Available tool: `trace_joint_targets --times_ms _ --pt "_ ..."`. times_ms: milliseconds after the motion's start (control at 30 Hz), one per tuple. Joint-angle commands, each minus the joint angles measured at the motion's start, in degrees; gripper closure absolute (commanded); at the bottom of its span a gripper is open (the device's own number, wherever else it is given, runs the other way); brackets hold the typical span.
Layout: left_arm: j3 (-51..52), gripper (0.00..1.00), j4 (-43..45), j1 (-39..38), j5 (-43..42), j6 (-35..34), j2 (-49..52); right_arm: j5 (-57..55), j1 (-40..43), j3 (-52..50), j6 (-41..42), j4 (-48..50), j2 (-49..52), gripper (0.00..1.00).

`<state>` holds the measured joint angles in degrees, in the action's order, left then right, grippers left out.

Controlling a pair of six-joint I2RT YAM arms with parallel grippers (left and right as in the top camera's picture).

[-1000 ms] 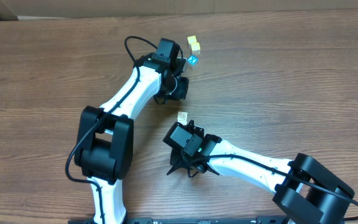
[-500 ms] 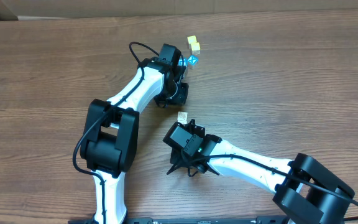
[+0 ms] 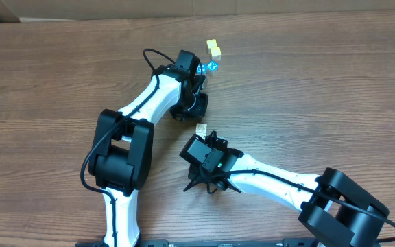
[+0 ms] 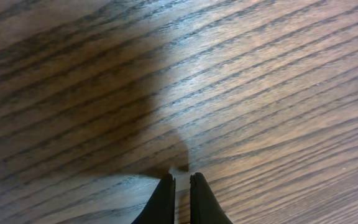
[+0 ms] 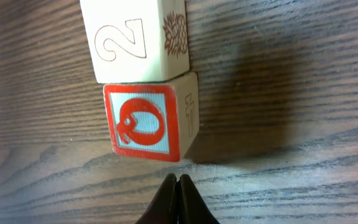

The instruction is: Flip 4 blocks

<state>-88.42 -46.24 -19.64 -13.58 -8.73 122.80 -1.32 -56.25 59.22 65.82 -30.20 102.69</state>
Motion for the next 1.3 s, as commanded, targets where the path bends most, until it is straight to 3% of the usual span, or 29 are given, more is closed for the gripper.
trace_joint_targets --times_ms 0,1267 --pt "1.0 0.96 0.4 0.0 -1.6 1.5 0.7 -1.6 0.1 0.0 0.5 0.9 1.0 0.96" --pt "1.0 0.96 -5.9 -0.7 -1.7 1.4 0.7 -5.7 0.1 0.0 0.4 2.1 2.0 0.96"
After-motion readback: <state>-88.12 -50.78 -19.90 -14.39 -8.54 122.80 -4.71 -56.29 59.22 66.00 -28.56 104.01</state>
